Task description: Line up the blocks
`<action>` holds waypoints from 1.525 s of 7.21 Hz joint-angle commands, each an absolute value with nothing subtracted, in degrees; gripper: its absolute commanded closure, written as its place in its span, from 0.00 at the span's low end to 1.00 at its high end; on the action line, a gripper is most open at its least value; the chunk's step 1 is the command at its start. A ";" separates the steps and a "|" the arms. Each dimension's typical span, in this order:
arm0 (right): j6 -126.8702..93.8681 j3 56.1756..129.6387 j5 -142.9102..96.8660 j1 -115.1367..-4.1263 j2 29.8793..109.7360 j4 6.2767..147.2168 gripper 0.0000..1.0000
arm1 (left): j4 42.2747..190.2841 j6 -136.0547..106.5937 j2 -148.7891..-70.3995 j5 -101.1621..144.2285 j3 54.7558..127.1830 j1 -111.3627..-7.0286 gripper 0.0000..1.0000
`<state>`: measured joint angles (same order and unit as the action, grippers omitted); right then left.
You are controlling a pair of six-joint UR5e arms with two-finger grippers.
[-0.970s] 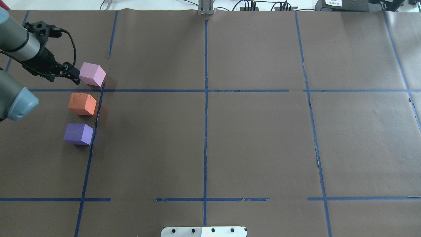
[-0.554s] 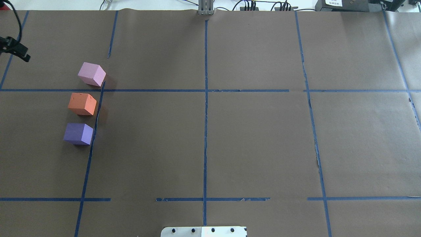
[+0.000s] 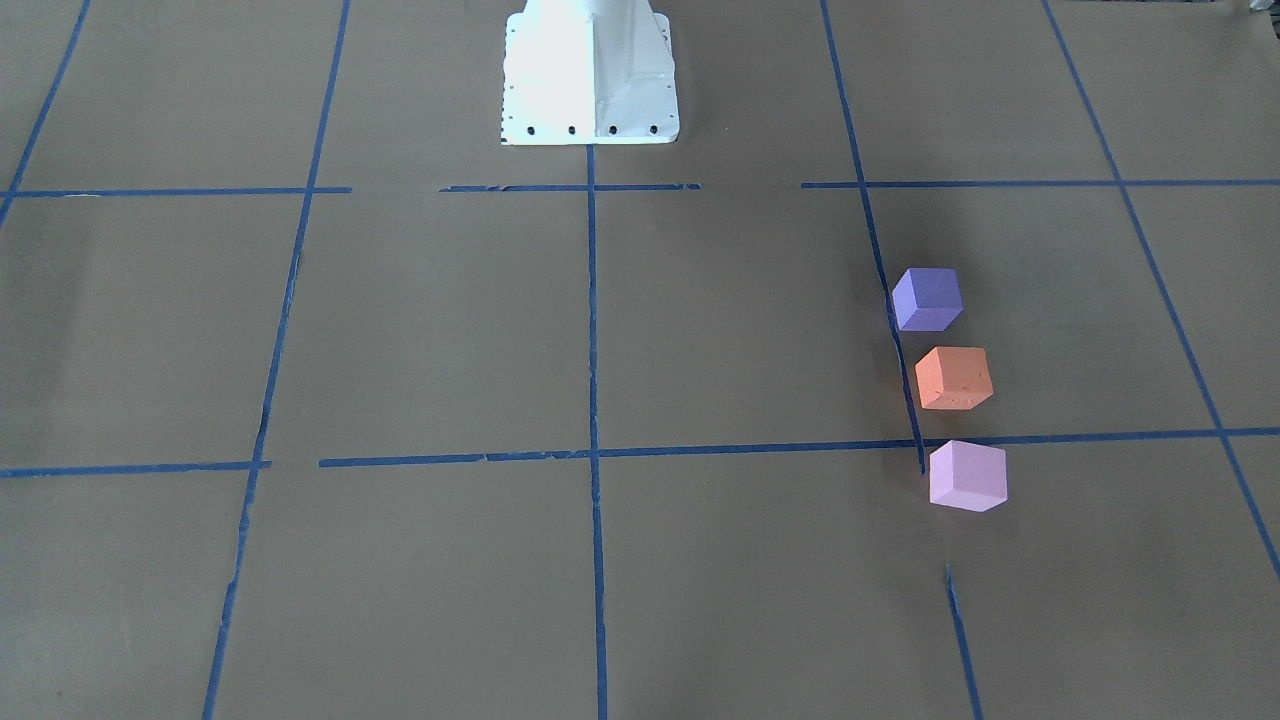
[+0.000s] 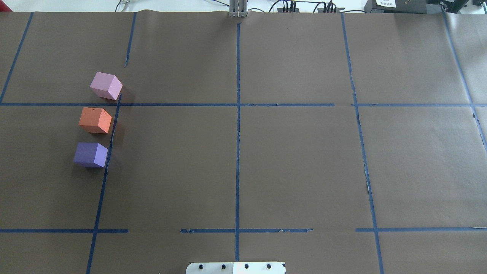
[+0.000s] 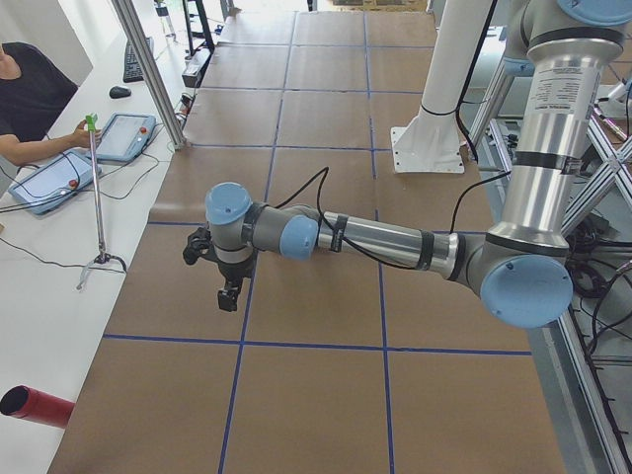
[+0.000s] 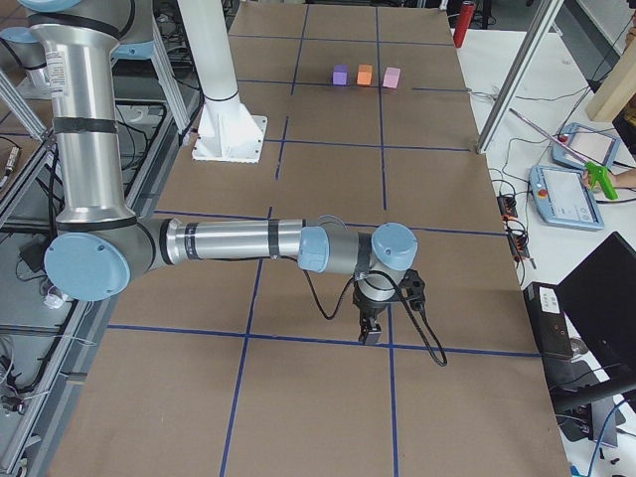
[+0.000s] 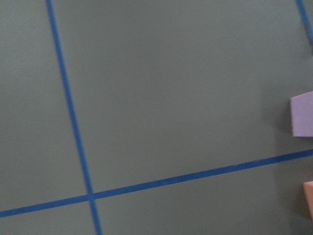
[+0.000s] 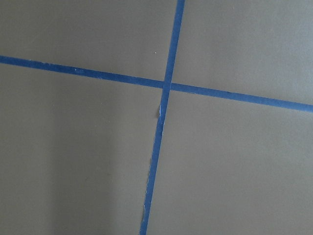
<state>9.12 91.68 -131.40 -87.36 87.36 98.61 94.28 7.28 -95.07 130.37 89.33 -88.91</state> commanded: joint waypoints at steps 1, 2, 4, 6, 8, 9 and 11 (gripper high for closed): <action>9.14 91.67 -131.40 -87.36 87.36 98.61 0.00 | 94.22 10.99 -93.70 131.91 85.88 -91.23 0.00; 9.05 91.67 -131.40 -87.36 87.36 98.61 0.00 | 93.96 10.90 -92.21 132.88 84.74 -91.23 0.00; 9.14 91.67 -131.40 -87.36 87.36 98.61 0.00 | 94.13 11.16 -91.76 132.98 80.62 -91.23 0.00; 9.05 91.67 -131.40 -87.36 87.36 98.61 0.00 | 93.35 9.42 -92.54 134.82 80.15 -92.54 0.00; 9.05 91.67 -131.40 -87.36 87.36 98.61 0.00 | 88.63 9.05 -92.55 135.79 85.13 -92.72 0.00; 9.05 91.67 -131.40 -87.36 87.36 98.61 0.00 | 85.90 9.05 -91.59 135.79 89.17 -92.90 0.00; 9.05 91.67 -131.40 -87.36 87.36 98.61 0.00 | 85.87 9.05 -89.82 135.79 91.06 -92.90 0.00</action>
